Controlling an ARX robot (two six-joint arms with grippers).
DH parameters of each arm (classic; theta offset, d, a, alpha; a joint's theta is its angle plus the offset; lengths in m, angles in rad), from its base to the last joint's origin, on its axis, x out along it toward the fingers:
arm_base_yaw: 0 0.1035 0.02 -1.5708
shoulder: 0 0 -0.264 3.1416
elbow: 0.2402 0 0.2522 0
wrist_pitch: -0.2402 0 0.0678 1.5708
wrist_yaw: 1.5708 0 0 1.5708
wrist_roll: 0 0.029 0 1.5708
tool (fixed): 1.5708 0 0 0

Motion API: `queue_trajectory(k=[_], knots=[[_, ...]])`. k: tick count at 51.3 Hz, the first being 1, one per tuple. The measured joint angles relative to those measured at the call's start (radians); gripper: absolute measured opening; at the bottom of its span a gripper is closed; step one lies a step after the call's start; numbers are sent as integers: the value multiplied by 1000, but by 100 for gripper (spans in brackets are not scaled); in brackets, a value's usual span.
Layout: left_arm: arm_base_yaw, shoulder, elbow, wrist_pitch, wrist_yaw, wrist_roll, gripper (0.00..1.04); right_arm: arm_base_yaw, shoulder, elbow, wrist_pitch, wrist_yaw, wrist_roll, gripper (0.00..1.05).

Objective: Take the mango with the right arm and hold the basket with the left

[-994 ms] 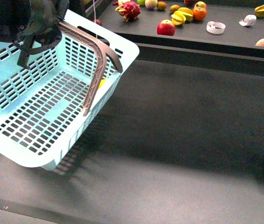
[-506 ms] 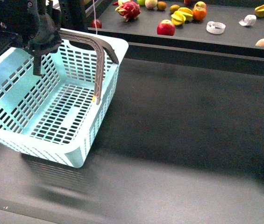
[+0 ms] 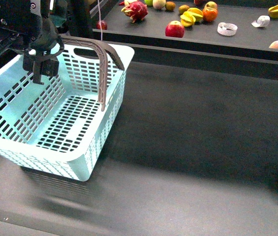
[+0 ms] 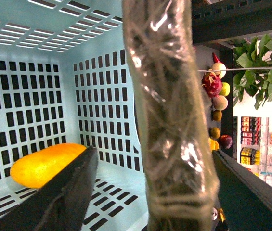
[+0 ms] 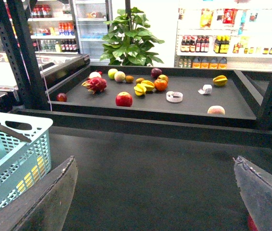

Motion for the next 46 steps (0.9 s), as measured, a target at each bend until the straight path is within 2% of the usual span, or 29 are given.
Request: queue_trajectory(k=[4,6,8,22,35,46], knots=[[6,-64,-67,37,6,43,94,0,0,0,0,0,0,97],[14,-101,-103,56,6,70,101,0,0,0,0,0,0,97],[27,-145,-150,81,6,105,98,0,0,0,0,0,0,97],[121,-437,-459,228,-31,350,99,0,0,0,0,0,0,97],[239,-671,-721,336,-50,468,99,0,0,0,0,0,0,97],[270,-756,-792,298,-67,497,99,0,0,0,0,0,0,97]])
